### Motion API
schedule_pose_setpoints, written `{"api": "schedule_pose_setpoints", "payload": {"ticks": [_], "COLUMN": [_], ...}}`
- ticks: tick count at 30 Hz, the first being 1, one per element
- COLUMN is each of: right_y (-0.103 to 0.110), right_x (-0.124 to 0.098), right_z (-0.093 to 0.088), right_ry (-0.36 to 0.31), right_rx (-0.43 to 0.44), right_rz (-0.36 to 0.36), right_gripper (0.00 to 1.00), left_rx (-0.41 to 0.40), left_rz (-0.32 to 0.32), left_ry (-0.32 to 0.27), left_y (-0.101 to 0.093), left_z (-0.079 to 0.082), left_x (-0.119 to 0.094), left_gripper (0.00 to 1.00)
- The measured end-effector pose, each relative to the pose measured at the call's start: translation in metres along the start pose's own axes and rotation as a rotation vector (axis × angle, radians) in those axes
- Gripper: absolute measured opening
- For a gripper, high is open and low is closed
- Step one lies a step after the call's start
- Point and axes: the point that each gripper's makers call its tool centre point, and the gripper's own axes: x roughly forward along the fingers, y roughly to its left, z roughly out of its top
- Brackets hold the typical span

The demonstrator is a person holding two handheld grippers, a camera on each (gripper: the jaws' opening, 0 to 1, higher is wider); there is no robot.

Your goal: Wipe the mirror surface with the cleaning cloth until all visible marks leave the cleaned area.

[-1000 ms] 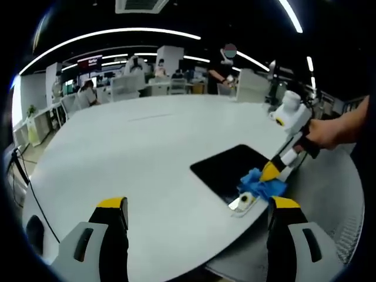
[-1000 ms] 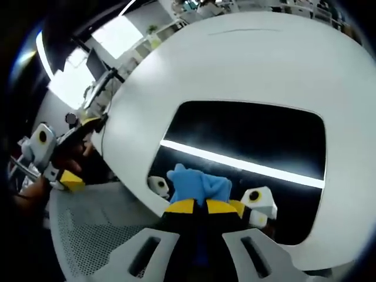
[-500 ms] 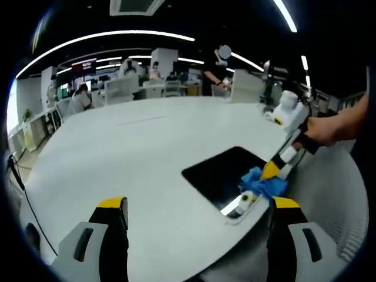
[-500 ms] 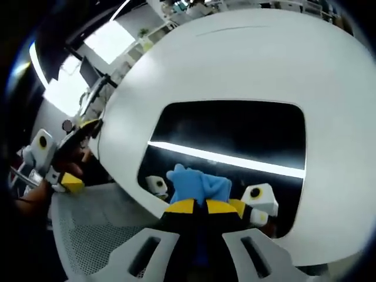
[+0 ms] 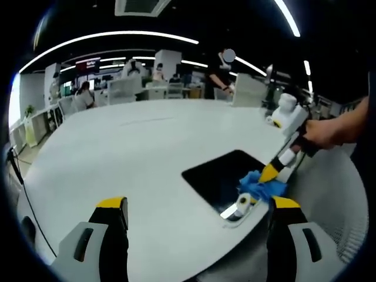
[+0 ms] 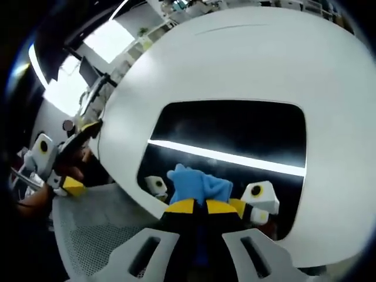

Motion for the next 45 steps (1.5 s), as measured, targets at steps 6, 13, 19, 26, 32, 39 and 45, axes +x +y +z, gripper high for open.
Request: {"api": "schedule_pose_setpoints", "payload": {"ticks": [6, 13, 19, 26, 32, 39, 45], "right_y": [-0.005, -0.010, -0.014, -0.019, -0.023, -0.028, -0.032], "right_x": [0.004, 0.010, 0.014, 0.018, 0.022, 0.029, 0.034], "right_z": [0.015, 0.033, 0.049, 0.066, 0.079, 0.098, 0.110], "right_ry": [0.002, 0.009, 0.012, 0.011, 0.002, 0.004, 0.000], "right_rx": [-0.007, -0.032, -0.045, -0.068, -0.069, -0.081, -0.089], "right_rz": [-0.009, -0.022, -0.030, -0.047, -0.051, -0.065, -0.075], "right_gripper": [0.00, 0.00, 0.00, 0.00, 0.00, 0.00, 0.00], "left_rx": [0.000, -0.008, -0.042, -0.024, -0.059, -0.026, -0.031], "left_rz": [0.003, 0.007, -0.030, -0.028, -0.016, -0.008, -0.001], "left_ry": [0.005, 0.017, 0.042, 0.041, 0.035, 0.048, 0.049], "left_y": [0.000, 0.002, -0.003, -0.004, -0.001, -0.001, 0.000], "left_z": [0.000, -0.003, -0.008, -0.007, -0.009, -0.008, -0.009], "left_x": [0.000, -0.001, 0.002, 0.002, 0.001, 0.001, 0.001], "left_gripper": [1.00, 1.00, 1.00, 1.00, 1.00, 1.00, 1.00]}}
